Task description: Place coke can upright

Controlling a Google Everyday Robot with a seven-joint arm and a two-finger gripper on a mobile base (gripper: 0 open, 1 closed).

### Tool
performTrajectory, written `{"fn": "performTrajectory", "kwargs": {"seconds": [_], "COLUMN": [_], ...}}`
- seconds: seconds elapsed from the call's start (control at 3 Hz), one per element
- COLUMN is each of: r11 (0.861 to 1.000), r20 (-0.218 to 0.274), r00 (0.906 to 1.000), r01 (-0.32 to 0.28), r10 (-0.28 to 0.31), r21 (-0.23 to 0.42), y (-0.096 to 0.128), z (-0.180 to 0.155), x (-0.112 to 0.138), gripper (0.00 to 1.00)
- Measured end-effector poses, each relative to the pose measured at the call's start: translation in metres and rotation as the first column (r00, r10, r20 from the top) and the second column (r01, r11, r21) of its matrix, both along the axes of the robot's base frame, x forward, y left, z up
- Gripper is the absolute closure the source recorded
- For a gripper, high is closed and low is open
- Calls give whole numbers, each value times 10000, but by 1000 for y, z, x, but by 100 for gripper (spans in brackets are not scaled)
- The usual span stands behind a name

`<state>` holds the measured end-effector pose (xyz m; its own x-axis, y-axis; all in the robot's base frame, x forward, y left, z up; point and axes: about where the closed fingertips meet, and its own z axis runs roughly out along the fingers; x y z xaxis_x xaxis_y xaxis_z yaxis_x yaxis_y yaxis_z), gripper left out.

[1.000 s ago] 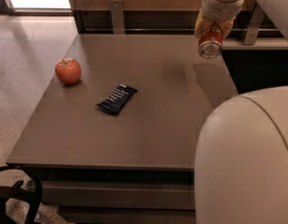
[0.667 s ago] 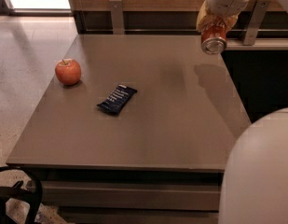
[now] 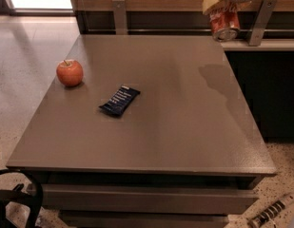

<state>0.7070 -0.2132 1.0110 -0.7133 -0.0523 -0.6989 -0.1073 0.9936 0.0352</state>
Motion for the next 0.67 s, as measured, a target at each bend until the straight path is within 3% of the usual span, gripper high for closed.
{"fn": "performTrajectory", "kwargs": {"seconds": [0.33,0.67], "r11": [9878,9656], "r20": [1360,2209], "r00": [9799,9439], "r01": [-1519,-2582], "r10": [1462,2453], "r21": [329,312], "y": [1,-2], "z": [16,21], "x": [7,13], "gripper": [100,100]}}
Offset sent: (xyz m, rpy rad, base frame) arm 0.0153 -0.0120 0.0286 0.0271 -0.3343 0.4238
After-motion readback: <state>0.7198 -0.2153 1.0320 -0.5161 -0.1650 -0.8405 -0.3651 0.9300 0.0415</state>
